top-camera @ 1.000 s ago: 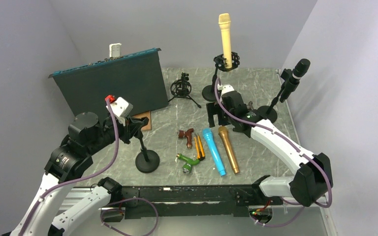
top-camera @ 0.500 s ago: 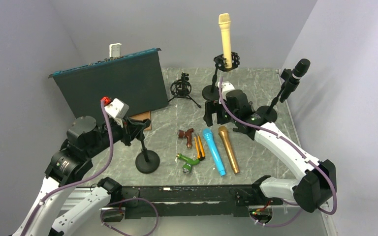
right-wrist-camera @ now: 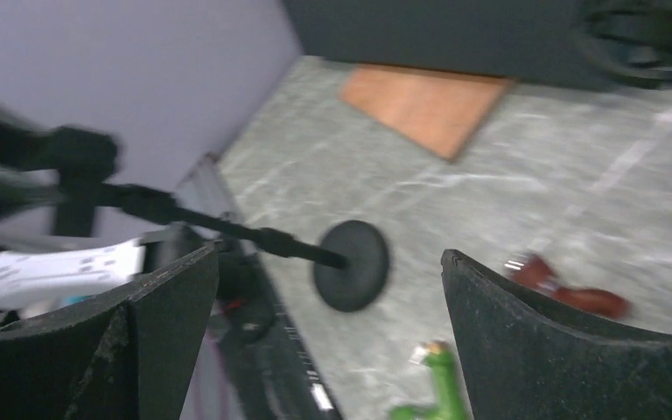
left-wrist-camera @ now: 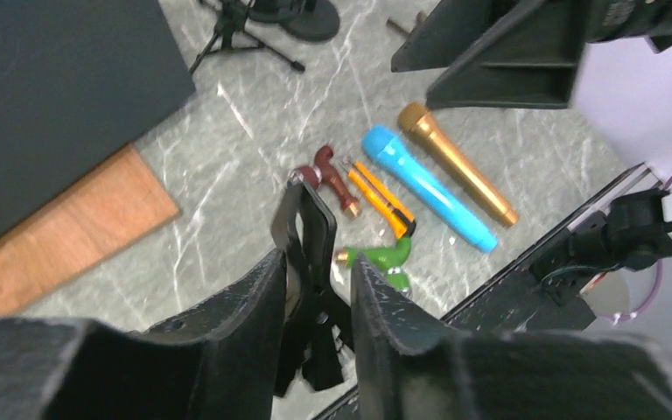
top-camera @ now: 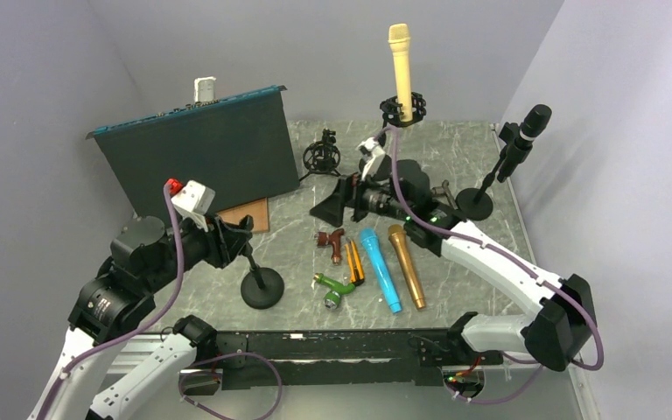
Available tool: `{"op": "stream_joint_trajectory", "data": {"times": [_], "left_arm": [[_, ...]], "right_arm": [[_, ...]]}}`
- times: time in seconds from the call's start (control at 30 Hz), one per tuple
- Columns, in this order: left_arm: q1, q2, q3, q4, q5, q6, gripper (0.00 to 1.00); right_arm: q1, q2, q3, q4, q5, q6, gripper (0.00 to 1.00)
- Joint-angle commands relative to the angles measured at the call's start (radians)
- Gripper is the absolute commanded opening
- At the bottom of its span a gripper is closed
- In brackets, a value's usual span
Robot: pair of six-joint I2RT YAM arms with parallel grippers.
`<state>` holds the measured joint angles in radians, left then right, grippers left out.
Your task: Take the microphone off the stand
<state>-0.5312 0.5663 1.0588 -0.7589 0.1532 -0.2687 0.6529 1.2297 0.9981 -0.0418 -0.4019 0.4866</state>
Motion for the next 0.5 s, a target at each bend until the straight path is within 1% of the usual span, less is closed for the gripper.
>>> {"op": "stream_joint_trajectory", "data": {"times": [0.0,0.1,0.13,0.2,0.37,0.47], "left_arm": [[-0.002,0.04,0.0,-0.248,-0.036,-0.038,0.43],[-0.002,0.065,0.066,-0.217,-0.068,-0.013,0.57],[-0.002,0.067,0.084,-0.204,-0.081,-0.006,0.59],[-0.002,0.06,0.122,-0.163,-0.101,0.016,0.61],[-0.002,0.068,0.239,-0.087,-0.13,0.073,0.64],[-0.002,0.062,0.285,-0.031,-0.11,0.116,0.64]], "right_arm": [[0.128,0.031,0.028,0.259,-0.024,0.242,1.0],[0.184,0.047,0.001,0.394,-0.006,0.395,1.0],[0.196,0.058,-0.009,0.438,-0.003,0.447,1.0],[0.218,0.084,-0.013,0.51,-0.009,0.509,1.0],[0.274,0.156,0.053,0.471,0.012,0.491,1.0],[0.29,0.196,0.084,0.473,0.011,0.506,1.0]]}}
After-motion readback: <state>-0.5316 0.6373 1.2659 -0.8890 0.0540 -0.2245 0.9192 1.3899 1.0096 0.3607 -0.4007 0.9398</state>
